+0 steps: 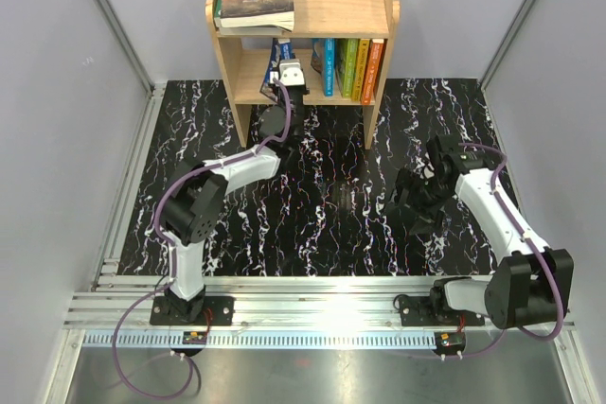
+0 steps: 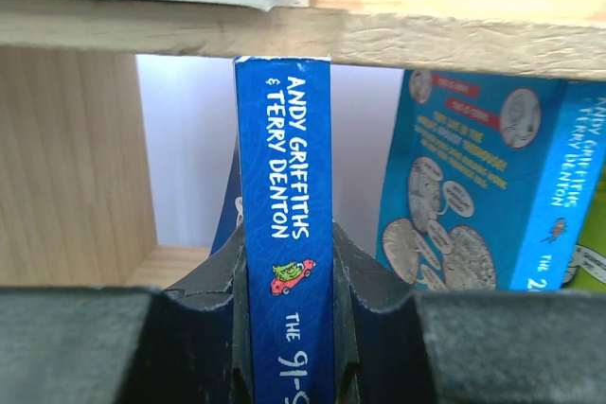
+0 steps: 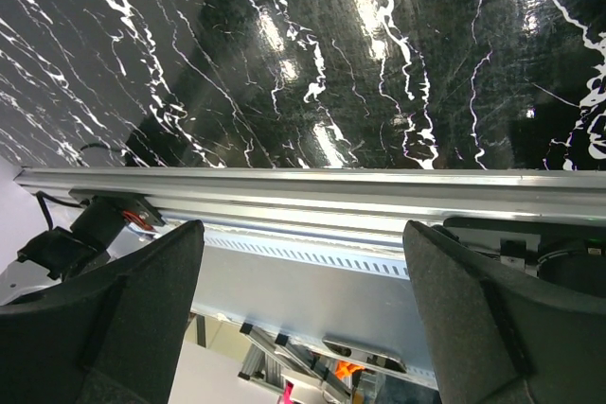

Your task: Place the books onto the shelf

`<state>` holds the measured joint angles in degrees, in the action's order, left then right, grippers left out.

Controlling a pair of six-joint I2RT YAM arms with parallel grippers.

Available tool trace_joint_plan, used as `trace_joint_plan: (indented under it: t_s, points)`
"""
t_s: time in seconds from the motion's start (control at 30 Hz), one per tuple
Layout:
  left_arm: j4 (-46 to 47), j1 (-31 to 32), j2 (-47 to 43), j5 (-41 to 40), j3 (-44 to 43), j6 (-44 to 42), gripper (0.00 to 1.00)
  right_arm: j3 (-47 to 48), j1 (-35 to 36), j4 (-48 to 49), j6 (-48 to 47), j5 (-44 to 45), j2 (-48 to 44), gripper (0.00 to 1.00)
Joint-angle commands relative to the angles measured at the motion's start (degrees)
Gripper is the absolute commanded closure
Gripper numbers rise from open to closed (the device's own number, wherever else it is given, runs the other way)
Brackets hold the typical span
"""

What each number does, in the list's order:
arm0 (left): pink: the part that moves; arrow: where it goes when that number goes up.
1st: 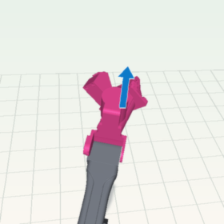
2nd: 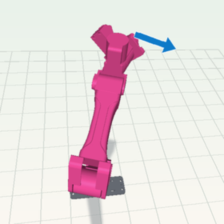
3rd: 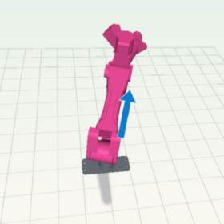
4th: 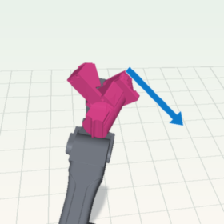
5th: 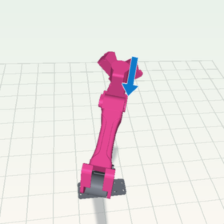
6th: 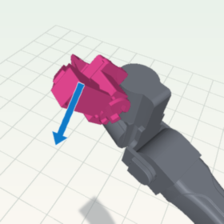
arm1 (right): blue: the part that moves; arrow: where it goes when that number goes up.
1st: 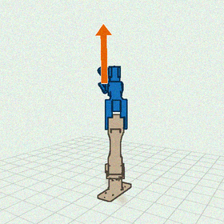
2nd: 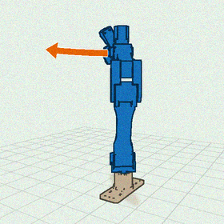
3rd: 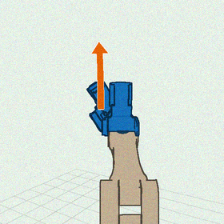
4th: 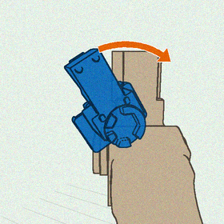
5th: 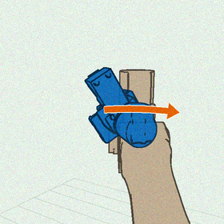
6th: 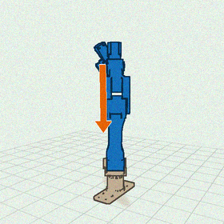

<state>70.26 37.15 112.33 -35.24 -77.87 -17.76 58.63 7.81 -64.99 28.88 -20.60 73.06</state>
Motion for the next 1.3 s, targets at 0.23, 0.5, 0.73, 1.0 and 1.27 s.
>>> trace_joint_plan:
  t_s: [0.23, 0.5, 0.73, 1.0, 1.27]
  points:
    - [25.2, -0.2, -0.4, 12.8, -0.4, 2.9, 1.00, -3.0, 0.0, 2.4, 0.1, -1.3, -1.2, 0.07]
    - [25.4, -1.6, 5.3, 15.2, -8.7, 9.1, 1.00, -4.8, 0.0, 2.5, 0.5, -1.8, -3.2, 0.08]
    - [25.4, 0.1, 18.3, 13.2, -28.5, 13.1, 1.00, -6.9, 0.0, 2.3, 0.2, -1.5, -5.6, 0.08]
    - [25.5, 5.0, 25.6, 13.6, -35.6, 16.9, 1.00, -6.2, 0.5, 2.9, 0.3, -1.6, -6.4, 0.07]
    - [25.4, 6.7, 25.6, 17.2, -36.4, 18.2, 1.00, -7.4, 0.7, 3.5, 0.7, -1.9, -8.3, 0.07]
